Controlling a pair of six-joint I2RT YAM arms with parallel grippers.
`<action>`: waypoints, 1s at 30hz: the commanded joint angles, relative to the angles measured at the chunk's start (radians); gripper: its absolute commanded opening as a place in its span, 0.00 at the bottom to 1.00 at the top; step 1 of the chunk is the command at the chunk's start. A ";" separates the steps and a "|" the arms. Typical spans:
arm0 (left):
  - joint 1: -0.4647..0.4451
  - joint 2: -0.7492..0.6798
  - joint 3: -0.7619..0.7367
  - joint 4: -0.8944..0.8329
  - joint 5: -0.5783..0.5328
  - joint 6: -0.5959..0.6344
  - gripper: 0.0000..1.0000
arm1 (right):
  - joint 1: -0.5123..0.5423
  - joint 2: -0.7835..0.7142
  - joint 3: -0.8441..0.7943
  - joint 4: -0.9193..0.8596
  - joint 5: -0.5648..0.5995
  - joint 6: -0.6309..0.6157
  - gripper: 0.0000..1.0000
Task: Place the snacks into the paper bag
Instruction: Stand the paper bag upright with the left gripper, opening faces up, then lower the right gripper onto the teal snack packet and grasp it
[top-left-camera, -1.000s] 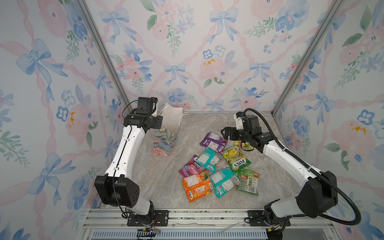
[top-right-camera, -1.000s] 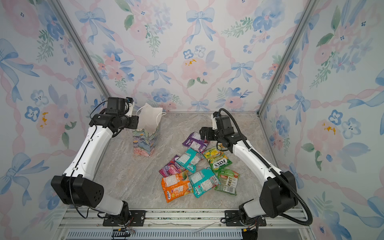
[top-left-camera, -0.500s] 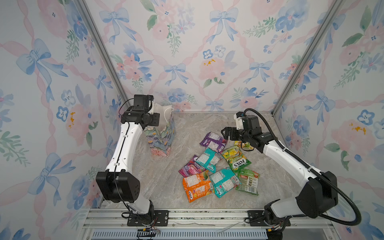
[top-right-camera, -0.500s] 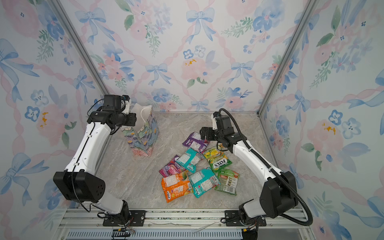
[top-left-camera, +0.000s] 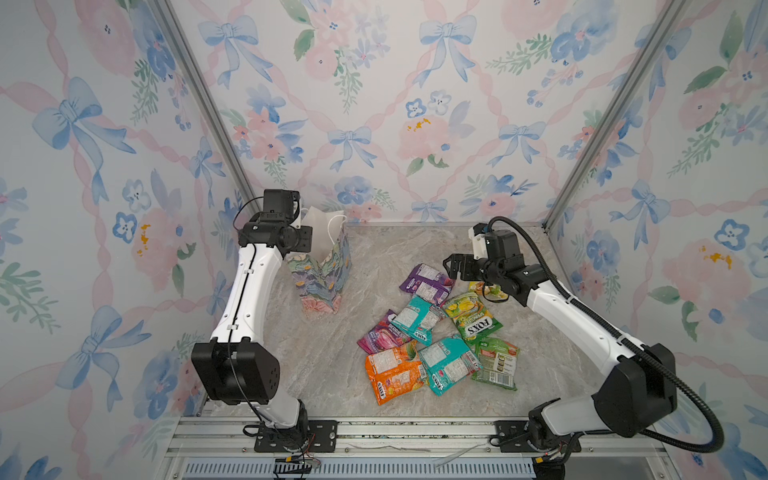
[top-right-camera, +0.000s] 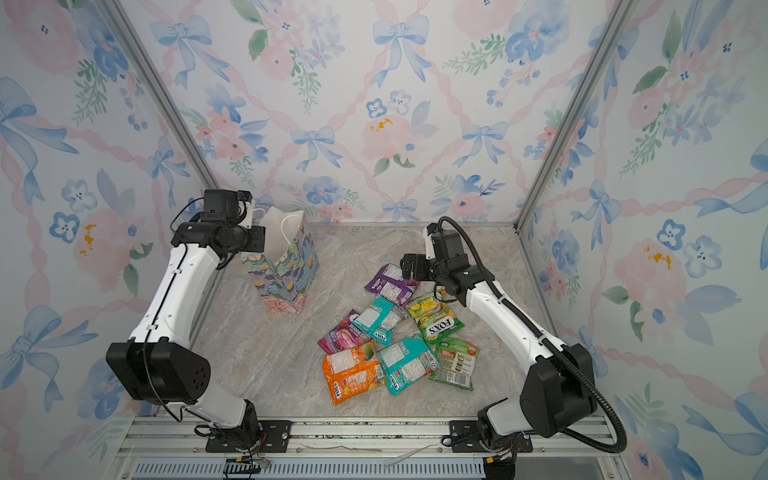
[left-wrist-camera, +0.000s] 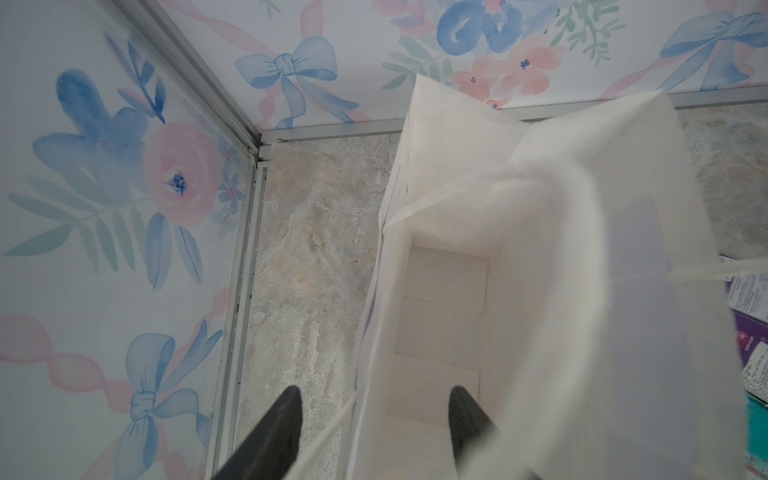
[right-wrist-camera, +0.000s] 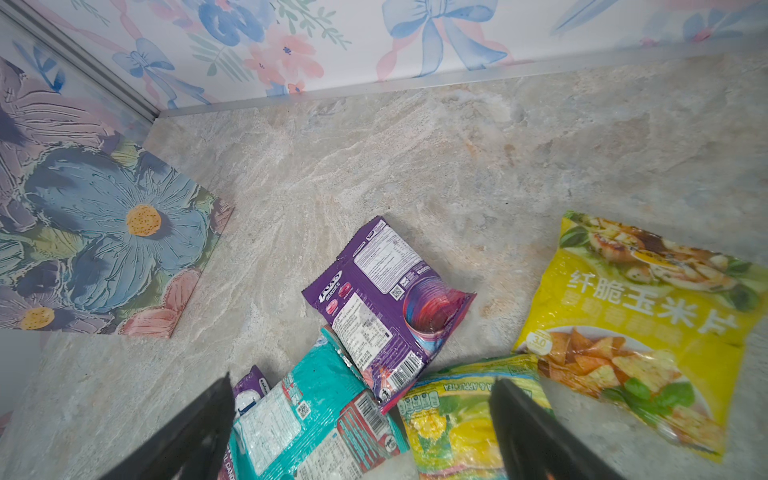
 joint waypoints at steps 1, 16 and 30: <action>0.011 0.024 0.000 -0.023 -0.003 -0.013 0.56 | 0.004 -0.014 0.001 -0.018 0.000 -0.010 0.98; 0.023 0.079 0.011 -0.025 0.105 -0.021 0.15 | 0.018 -0.020 -0.062 -0.022 -0.032 0.059 1.00; 0.023 0.057 0.025 -0.020 0.368 -0.047 0.00 | 0.143 0.010 -0.243 -0.017 -0.055 0.258 0.83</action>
